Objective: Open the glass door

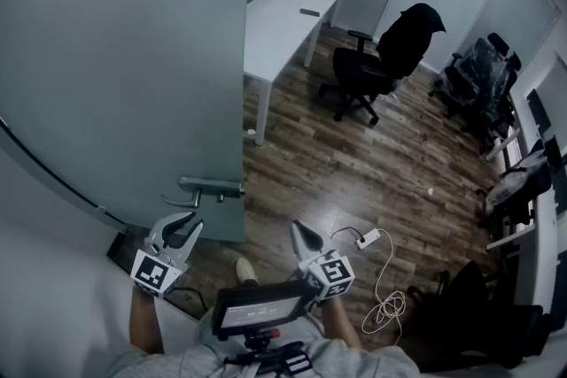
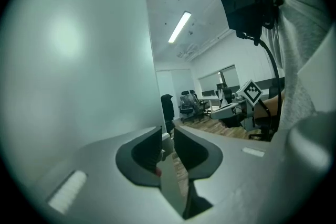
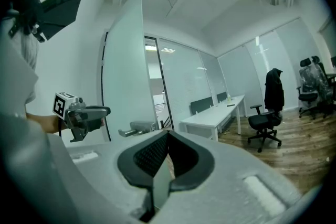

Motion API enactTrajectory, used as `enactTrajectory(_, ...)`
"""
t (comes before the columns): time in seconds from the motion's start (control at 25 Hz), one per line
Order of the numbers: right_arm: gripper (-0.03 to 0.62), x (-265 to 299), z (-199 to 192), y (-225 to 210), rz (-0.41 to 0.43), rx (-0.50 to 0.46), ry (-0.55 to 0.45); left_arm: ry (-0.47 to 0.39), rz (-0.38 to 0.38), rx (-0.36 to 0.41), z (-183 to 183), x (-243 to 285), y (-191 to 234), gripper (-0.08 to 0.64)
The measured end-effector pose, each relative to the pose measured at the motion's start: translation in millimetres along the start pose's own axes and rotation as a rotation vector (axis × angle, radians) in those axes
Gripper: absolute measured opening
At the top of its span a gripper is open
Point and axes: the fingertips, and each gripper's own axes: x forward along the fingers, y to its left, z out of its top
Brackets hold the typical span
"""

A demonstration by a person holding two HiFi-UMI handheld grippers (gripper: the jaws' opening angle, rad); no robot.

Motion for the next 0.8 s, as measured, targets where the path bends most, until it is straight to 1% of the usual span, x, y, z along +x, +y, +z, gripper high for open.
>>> enactTrajectory(0.08, 0.002, -1.2, 4.5, 4.5, 0.013, 0.020, -0.014, -0.019, 0.019, -0.020, 9.1, -3.6, -0.4, 0.059)
enactTrajectory(0.16, 0.002, -3.2, 11.5, 9.1, 0.027, 0.042, -0.033, -0.029, 0.051, -0.074, 11.5, -8.0, 1.3, 0.035)
enactTrajectory(0.2, 0.002, -3.6, 14.6, 11.0, 0.029, 0.042, -0.040, -0.035, 0.064, -0.100, 12.7, -9.6, 1.9, 0.027)
enactTrajectory(0.28, 0.002, -3.4, 18.4, 13.7, 0.030, 0.034, -0.045, -0.047, 0.082, -0.126, 14.7, -11.4, 2.0, 0.005)
enactTrajectory(0.52, 0.002, -12.2, 20.2, 16.9, 0.024, 0.031, -0.053, -0.087, 0.123, -0.167, 17.1, -17.7, -5.8, 0.003)
enactTrajectory(0.64, 0.002, -20.0, 26.1, 19.8, 0.015, 0.024, -0.060, -0.096, 0.133, -0.172, 20.4, -22.3, -10.4, 0.003)
enactTrajectory(0.8, 0.002, -27.1, 32.8, 19.5, -0.003, 0.043, -0.078, -0.109, 0.156, -0.166, 24.6, -27.9, -9.6, 0.003)
